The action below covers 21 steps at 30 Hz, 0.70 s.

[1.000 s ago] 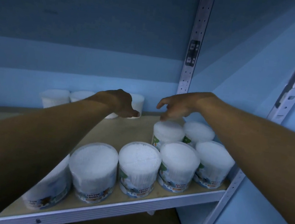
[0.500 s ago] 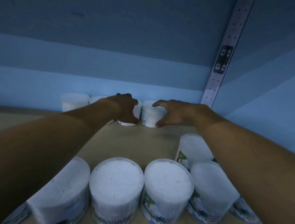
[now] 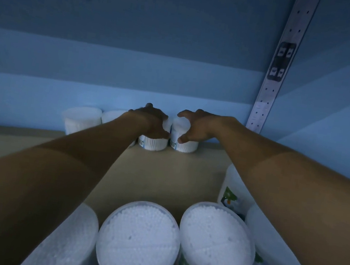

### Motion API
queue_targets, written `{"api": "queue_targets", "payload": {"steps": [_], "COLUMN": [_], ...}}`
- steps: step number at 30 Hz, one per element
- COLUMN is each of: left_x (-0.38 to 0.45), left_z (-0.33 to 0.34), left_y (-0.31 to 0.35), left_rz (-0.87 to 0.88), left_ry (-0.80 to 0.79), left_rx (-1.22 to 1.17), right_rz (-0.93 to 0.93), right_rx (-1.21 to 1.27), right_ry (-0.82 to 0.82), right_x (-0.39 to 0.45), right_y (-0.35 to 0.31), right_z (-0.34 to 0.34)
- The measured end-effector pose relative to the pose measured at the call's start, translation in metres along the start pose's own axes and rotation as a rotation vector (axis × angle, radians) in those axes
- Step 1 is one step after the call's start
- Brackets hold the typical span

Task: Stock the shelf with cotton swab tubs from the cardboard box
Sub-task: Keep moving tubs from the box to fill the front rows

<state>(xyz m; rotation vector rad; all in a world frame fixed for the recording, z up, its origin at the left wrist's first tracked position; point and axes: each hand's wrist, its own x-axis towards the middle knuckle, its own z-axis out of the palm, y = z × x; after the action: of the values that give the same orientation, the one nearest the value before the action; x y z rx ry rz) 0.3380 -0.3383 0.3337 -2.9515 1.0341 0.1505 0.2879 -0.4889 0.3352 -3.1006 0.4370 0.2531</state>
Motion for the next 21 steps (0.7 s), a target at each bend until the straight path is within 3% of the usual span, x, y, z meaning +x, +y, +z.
{"api": "queue_targets", "payload": {"steps": [11,21], "left_x": [0.015,0.012], "left_z": [0.001,0.005], "left_y": [-0.013,-0.011], "left_rz": [-0.018,0.011], "left_ry": [0.04,0.033], "left_rx": [-0.107,0.056], "right_rz": [-0.044,-0.036], "right_rx": [-0.038,-0.037], "right_ry": [0.021,0.01], "right_x": [0.016,-0.01], "right_y": [-0.01,-0.012], "right_z": [0.009,-0.001]}}
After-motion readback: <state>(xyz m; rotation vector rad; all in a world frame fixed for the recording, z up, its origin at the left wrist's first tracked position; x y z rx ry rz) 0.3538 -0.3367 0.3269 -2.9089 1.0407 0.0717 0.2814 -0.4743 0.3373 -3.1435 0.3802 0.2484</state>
